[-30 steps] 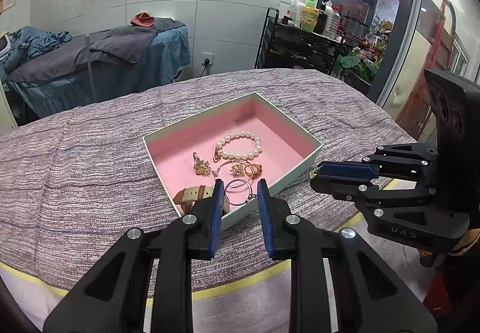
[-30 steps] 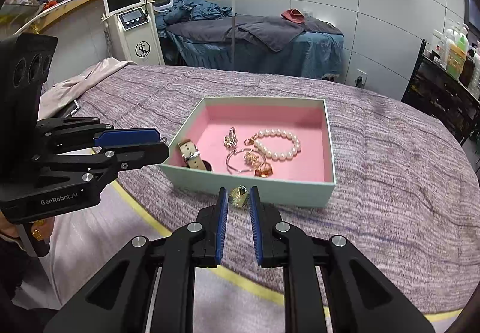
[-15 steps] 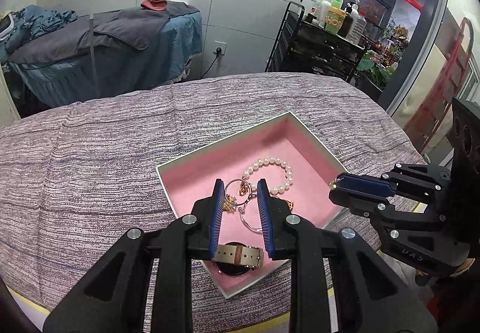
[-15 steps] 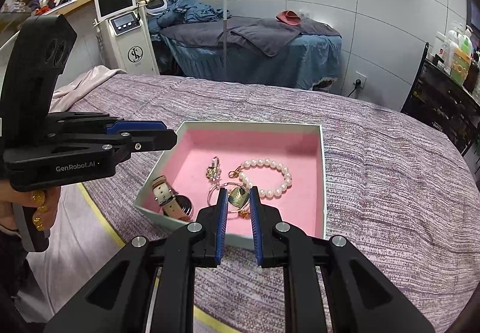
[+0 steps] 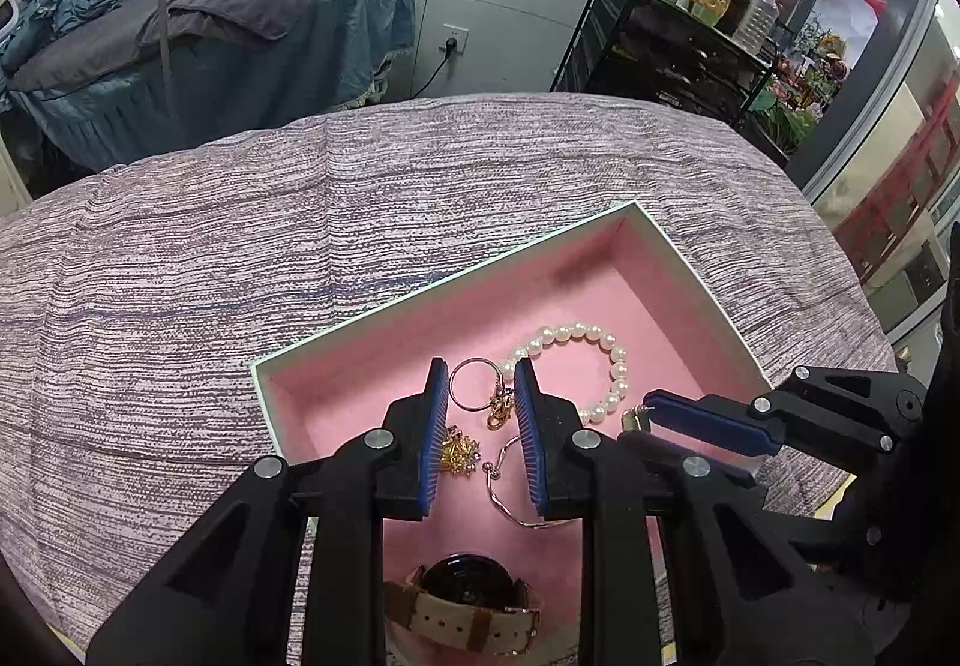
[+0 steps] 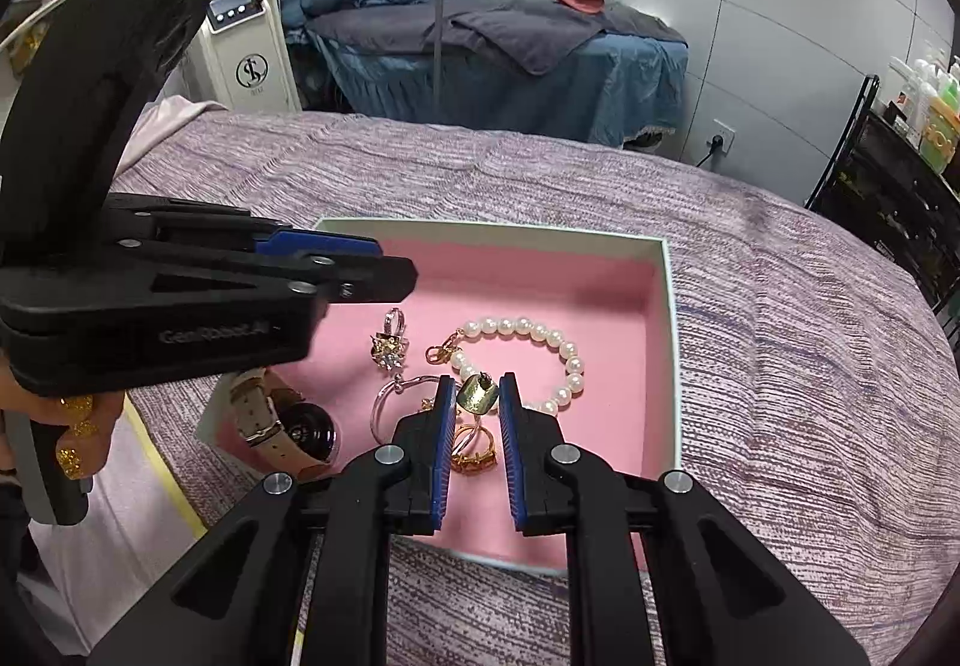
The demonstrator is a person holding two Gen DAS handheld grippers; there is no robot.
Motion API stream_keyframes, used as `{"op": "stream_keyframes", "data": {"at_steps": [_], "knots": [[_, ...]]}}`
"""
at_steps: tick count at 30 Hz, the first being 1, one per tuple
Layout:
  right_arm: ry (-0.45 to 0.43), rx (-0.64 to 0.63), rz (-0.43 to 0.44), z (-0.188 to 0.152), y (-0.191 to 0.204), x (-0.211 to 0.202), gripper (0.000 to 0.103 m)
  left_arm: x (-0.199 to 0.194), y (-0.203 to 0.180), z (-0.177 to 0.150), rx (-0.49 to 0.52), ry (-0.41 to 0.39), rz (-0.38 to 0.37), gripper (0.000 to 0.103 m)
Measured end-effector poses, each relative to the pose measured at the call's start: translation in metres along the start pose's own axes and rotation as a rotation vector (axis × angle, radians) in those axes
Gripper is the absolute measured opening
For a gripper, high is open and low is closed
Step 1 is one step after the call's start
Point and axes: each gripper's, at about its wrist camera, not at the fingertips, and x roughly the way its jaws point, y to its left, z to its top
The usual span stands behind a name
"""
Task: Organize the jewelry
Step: 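Carry the padlock charm and ring into the pink box with both tools, then open both tools in the box and pull them back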
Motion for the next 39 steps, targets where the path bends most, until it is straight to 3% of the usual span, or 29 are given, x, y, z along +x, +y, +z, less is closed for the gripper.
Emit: {"op": "stream_keyframes", "data": {"at_steps": [21, 23, 25, 35, 39], "knots": [[0.073, 0.025, -0.014, -0.006, -0.003, 0.031, 0.015, 0.036, -0.011, 0.002, 0.015, 0.071, 0.023, 0.026], [0.065, 0.030, -0.011, -0.007, -0.004, 0.028, 0.017, 0.032, -0.012, 0.003, 0.013, 0.058, 0.023, 0.043], [0.041, 0.036, 0.000, -0.009, -0.005, 0.023, 0.031, 0.024, -0.014, 0.003, 0.012, 0.030, 0.028, 0.056], [-0.089, 0.011, -0.025, -0.017, 0.006, -0.015, 0.050, -0.047, -0.024, 0.001, 0.032, -0.189, 0.099, 0.088], [-0.139, 0.030, -0.029, -0.020, 0.007, -0.035, 0.063, -0.080, -0.023, -0.011, 0.014, -0.281, 0.131, 0.094]]}}
